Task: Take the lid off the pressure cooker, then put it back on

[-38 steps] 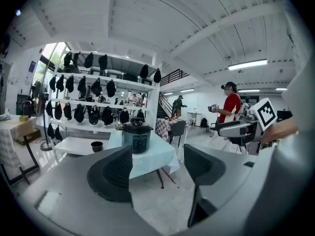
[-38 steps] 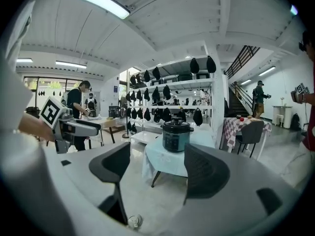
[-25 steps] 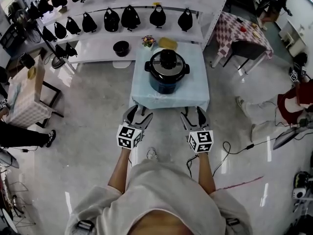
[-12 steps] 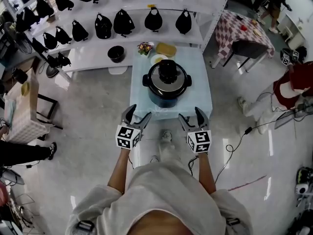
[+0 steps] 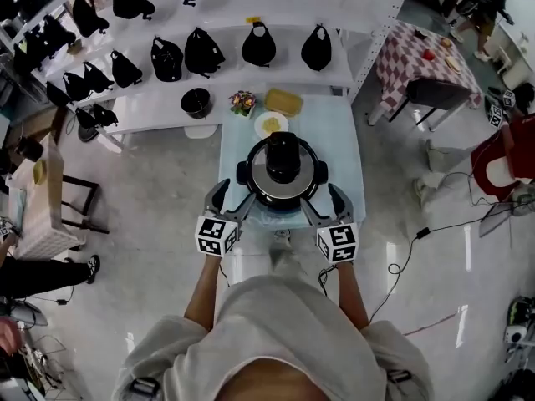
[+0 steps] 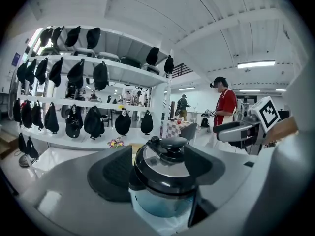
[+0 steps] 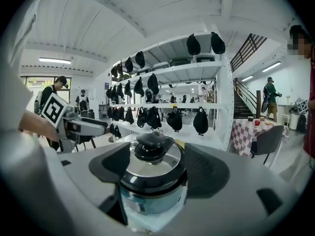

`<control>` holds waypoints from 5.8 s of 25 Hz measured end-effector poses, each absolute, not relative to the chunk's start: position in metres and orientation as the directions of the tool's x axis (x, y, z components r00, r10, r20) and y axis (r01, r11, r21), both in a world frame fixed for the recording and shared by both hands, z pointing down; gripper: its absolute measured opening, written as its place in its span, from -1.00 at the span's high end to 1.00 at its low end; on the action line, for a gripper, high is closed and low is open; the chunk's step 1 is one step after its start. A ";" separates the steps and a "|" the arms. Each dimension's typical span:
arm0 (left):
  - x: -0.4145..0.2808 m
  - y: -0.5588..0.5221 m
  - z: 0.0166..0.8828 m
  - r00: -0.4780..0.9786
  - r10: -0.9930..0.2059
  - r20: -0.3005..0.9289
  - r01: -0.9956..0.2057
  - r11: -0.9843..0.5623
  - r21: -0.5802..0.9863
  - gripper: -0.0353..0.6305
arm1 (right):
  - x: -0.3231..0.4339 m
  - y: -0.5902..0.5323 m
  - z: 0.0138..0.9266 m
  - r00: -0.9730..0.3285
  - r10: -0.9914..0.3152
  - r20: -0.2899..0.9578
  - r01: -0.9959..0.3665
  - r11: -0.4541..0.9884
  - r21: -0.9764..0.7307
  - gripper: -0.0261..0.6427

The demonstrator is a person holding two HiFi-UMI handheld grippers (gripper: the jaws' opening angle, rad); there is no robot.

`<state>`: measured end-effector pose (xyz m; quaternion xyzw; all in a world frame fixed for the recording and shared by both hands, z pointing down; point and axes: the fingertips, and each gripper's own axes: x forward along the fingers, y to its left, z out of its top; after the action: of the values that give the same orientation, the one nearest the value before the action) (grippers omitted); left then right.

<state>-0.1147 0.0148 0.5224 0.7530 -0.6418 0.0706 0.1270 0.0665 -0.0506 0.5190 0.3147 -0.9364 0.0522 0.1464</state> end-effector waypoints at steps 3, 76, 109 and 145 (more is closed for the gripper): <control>-0.121 -0.021 0.520 0.151 -0.951 0.271 -0.987 -0.128 0.098 -0.04 | 0.057 -0.086 0.517 -0.775 -0.553 0.305 -0.586 0.810 -0.022 -0.04; -0.234 -0.118 0.544 0.301 -0.915 0.269 -0.945 -0.249 0.210 -0.04 | -0.078 -0.096 0.604 -0.132 0.159 0.978 0.381 0.919 -0.098 0.10; -0.224 -0.119 0.530 0.324 -0.909 0.263 -0.942 -0.286 0.173 -0.03 | -0.078 -0.110 0.578 -0.196 0.085 0.977 -0.038 0.995 -0.094 0.11; 0.075 -0.174 0.526 0.786 -0.562 0.257 -0.610 -0.774 0.172 -0.03 | 0.239 -0.101 0.568 -0.182 -0.107 0.977 -0.690 0.723 -0.049 0.11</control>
<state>0.0747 -0.1737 0.5264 0.9369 -0.3126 0.0959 0.1240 0.2387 -0.1010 0.5679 0.2742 -0.7264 0.2521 0.5776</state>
